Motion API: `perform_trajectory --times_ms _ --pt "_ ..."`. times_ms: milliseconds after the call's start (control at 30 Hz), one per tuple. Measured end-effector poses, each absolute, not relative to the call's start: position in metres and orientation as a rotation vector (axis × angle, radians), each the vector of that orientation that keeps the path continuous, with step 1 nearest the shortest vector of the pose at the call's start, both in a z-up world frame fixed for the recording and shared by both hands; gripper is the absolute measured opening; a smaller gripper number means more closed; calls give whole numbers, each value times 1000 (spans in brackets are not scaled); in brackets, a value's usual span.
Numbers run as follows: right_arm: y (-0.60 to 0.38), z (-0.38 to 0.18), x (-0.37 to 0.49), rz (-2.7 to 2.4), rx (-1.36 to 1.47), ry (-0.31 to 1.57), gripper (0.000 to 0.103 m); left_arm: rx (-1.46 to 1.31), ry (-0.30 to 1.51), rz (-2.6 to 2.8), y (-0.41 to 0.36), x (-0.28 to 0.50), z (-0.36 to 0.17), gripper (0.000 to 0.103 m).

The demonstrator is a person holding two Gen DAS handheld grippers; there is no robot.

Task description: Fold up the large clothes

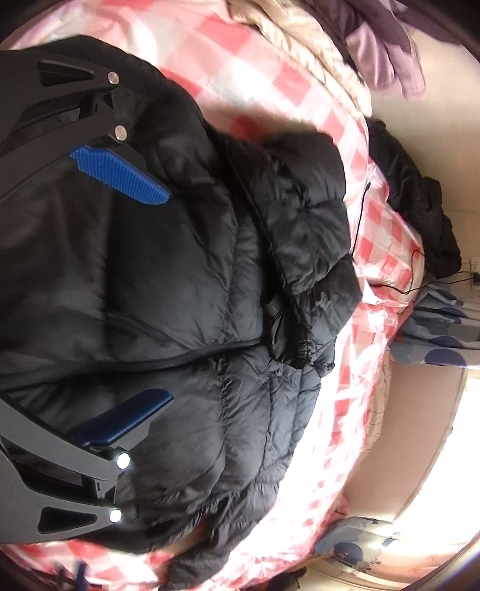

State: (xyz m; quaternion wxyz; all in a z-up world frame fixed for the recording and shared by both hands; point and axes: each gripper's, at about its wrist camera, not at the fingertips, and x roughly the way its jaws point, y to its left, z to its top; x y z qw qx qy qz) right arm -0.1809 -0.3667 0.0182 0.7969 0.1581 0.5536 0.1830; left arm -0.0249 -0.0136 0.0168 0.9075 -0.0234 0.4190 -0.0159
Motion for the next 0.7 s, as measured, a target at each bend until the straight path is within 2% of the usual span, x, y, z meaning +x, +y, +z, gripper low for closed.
perform_trajectory --times_ms 67,167,233,267,300,433,600,700 --pt "-342 10 -181 433 297 1250 78 -82 858 -36 0 -51 26 96" --pt "-318 4 -176 431 211 1277 77 -79 865 -18 19 -82 33 96" --pt "-309 4 -173 447 230 1280 53 -73 871 9 33 -97 34 96" --pt "-306 6 -172 441 240 1282 26 -73 877 26 42 -105 36 96" --pt "-304 7 -166 440 241 1273 8 -74 884 41 49 -111 37 96" --pt "-304 36 -168 427 329 1173 4 -109 895 97 75 -128 48 96" --pt "-350 116 -193 402 495 945 3 -133 868 84 78 -143 73 96" --pt "-372 120 -213 338 485 948 1 -125 847 51 73 -146 76 96"
